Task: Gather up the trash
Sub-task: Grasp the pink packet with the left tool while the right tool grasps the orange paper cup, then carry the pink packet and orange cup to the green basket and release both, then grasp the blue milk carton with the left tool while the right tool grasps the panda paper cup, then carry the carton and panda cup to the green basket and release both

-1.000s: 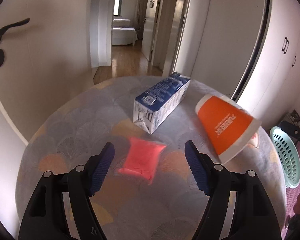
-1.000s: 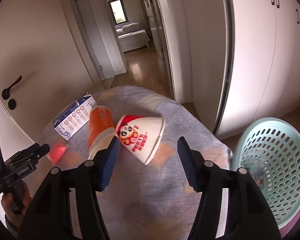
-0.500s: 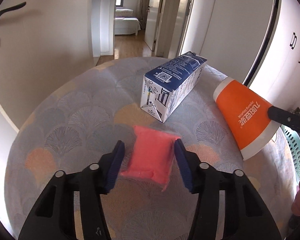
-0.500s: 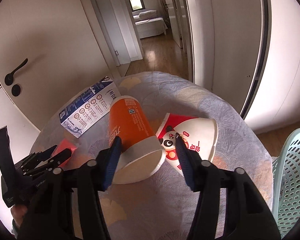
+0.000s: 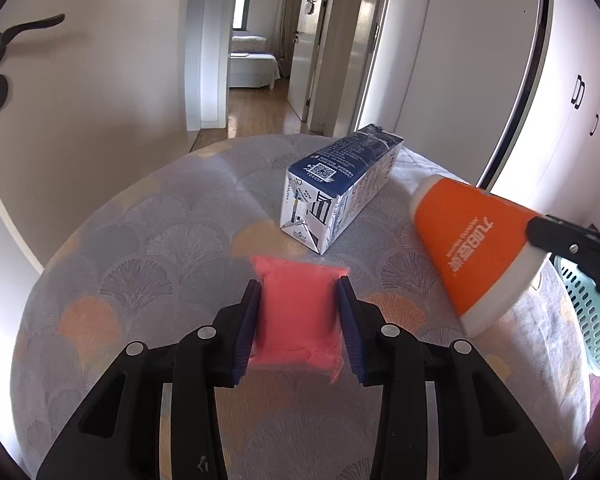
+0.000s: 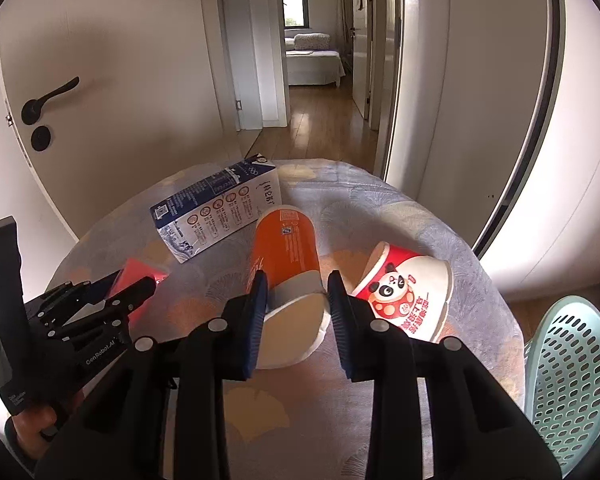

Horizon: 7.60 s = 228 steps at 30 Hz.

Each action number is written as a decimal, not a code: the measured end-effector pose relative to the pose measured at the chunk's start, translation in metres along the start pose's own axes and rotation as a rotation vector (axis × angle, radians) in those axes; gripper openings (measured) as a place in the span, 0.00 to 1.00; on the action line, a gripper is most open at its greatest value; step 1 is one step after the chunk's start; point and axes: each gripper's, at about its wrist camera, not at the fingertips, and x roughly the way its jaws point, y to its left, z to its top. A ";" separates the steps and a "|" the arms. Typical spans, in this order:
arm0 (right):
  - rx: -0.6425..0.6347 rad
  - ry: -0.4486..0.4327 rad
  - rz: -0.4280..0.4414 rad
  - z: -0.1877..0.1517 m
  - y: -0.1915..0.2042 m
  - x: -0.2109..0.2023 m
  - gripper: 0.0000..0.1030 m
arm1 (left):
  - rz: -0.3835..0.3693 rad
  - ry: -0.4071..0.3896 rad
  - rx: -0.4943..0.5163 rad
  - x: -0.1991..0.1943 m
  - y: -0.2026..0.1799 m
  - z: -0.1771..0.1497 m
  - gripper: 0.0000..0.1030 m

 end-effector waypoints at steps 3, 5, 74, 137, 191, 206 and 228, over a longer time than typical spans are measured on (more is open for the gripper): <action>0.028 0.010 0.017 -0.002 0.002 0.007 0.34 | -0.006 -0.007 -0.007 0.000 0.000 0.000 0.36; 0.059 0.035 0.051 -0.004 0.001 0.016 0.41 | -0.008 -0.006 -0.009 -0.001 0.001 0.000 0.36; 0.759 -0.037 -0.330 -0.157 -0.332 -0.131 0.39 | -0.591 0.148 0.438 0.059 -0.394 -0.029 0.39; 0.267 0.098 0.001 -0.011 -0.088 0.050 0.73 | -0.056 0.038 0.217 0.067 -0.041 0.080 0.34; 0.204 0.113 0.099 -0.015 -0.090 0.050 0.82 | -0.046 -0.063 0.153 0.004 -0.032 -0.003 0.34; 0.137 0.051 0.111 -0.013 -0.058 0.028 0.27 | -0.052 -0.062 0.156 -0.001 -0.030 -0.005 0.34; 0.279 -0.094 -0.084 -0.073 -0.139 -0.112 0.27 | -0.314 -0.115 0.312 -0.053 -0.133 -0.011 0.33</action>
